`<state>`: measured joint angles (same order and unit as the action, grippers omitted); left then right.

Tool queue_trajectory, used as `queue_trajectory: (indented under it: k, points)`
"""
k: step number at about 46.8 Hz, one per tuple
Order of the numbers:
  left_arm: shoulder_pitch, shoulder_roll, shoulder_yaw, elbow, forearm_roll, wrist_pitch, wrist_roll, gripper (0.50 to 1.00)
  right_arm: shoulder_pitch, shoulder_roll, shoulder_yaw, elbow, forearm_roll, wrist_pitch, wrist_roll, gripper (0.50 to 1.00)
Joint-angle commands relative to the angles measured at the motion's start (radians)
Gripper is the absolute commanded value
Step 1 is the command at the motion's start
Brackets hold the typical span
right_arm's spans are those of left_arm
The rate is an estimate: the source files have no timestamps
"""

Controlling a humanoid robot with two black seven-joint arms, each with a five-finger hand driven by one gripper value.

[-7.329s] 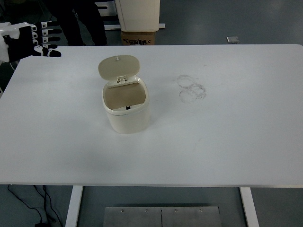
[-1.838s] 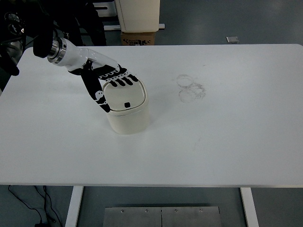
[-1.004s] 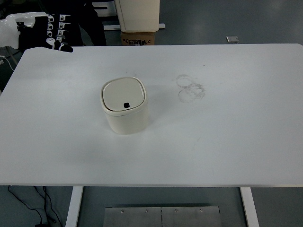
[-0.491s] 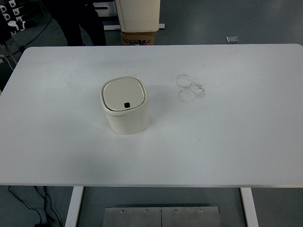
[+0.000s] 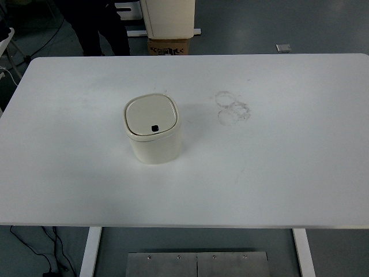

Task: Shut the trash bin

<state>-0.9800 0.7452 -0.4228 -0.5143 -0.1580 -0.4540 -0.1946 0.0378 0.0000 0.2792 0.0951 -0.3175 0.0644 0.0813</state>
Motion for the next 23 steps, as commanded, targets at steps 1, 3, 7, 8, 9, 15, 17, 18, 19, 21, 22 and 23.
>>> queue_trajectory:
  k: [1,3,7,8,9,15,17,18,19,21,22,23]
  points:
    - [0.015,-0.012,-0.002,0.029,-0.046,-0.002,-0.014,1.000,0.001,0.000,0.000,0.000,0.000,0.000,0.000,0.991]
    - [0.024,-0.020,-0.004,0.042,-0.069,-0.002,-0.014,1.000,-0.001,0.000,0.000,0.000,0.000,0.000,0.000,0.991]
    - [0.040,-0.026,-0.004,0.069,-0.106,-0.005,-0.016,1.000,0.001,0.000,0.000,0.000,0.000,0.000,0.000,0.991]
    - [0.044,-0.030,-0.005,0.077,-0.113,-0.005,-0.016,1.000,0.001,0.000,0.000,0.000,0.000,0.000,0.000,0.991]
    - [0.049,-0.036,-0.005,0.086,-0.121,-0.006,-0.016,1.000,0.001,0.000,0.000,0.000,0.000,0.000,0.000,0.991]
    - [0.069,-0.076,-0.033,0.141,-0.150,-0.012,-0.023,1.000,-0.001,0.000,0.000,0.000,0.000,0.000,0.000,0.991]
    - [0.080,-0.087,-0.050,0.160,-0.152,-0.014,-0.031,1.000,0.001,0.000,0.000,0.000,0.000,0.000,0.000,0.991]
    - [0.084,-0.092,-0.060,0.166,-0.152,-0.014,-0.034,1.000,0.001,0.000,0.000,0.000,0.000,0.000,0.000,0.991]
    - [0.089,-0.096,-0.073,0.172,-0.153,-0.014,-0.035,1.000,0.001,0.000,0.000,0.000,0.000,0.000,0.000,0.991]
    - [0.095,-0.104,-0.097,0.175,-0.155,-0.014,-0.035,1.000,0.001,0.000,0.000,0.000,0.000,0.000,0.000,0.991]
    - [0.101,-0.106,-0.109,0.175,-0.155,-0.014,-0.035,1.000,0.001,0.000,0.000,-0.001,0.000,0.000,0.000,0.991]
    - [0.107,-0.106,-0.122,0.175,-0.156,-0.014,-0.035,1.000,0.001,0.000,0.000,0.000,0.000,0.000,0.000,0.991]
